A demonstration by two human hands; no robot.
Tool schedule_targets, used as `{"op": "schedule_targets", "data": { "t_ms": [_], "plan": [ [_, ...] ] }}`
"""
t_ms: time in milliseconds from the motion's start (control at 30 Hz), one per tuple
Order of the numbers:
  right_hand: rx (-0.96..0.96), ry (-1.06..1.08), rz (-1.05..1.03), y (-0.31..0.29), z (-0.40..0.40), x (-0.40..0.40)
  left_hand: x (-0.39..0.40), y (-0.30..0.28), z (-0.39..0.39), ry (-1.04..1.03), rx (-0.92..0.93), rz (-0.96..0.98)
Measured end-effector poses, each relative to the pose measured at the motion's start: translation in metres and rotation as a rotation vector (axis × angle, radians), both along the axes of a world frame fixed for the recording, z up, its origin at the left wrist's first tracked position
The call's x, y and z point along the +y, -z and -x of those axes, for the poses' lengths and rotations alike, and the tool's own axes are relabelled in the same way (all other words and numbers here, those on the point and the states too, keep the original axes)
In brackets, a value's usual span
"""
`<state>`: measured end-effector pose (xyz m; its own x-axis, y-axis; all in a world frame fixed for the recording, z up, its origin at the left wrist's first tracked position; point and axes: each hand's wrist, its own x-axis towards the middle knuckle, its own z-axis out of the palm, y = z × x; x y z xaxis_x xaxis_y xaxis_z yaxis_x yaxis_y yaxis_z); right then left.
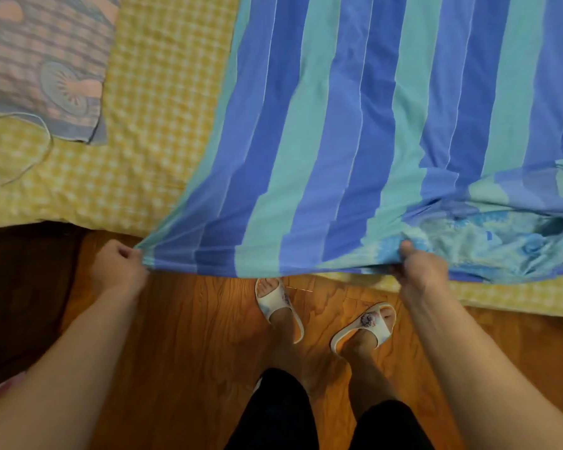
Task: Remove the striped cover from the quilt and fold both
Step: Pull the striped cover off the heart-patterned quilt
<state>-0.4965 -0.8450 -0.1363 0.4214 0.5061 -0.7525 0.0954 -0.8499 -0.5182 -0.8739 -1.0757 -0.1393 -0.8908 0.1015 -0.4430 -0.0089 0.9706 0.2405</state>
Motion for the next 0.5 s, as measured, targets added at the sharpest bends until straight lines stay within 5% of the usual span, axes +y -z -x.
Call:
{"op": "schedule_targets", "data": {
  "t_ms": [67,200,300,433,500],
  "plan": [
    [-0.094,-0.007,-0.076,-0.012,-0.017,0.023,0.002,0.002,0.015,-0.026,0.058,0.048],
    [0.204,0.139,-0.102,-0.029,-0.012,0.042,0.032,0.003,-0.011,-0.067,0.126,0.005],
    [0.271,0.146,0.005,-0.035,0.009,0.023,0.060,-0.002,-0.076,0.241,0.174,-0.147],
    [0.396,0.268,0.085,-0.047,0.020,0.001,0.097,0.001,-0.179,0.630,-0.191,-0.291],
    [0.468,0.315,0.073,-0.054,0.021,-0.001,0.111,0.005,-0.211,0.763,-0.171,-0.241]
  ]
}}
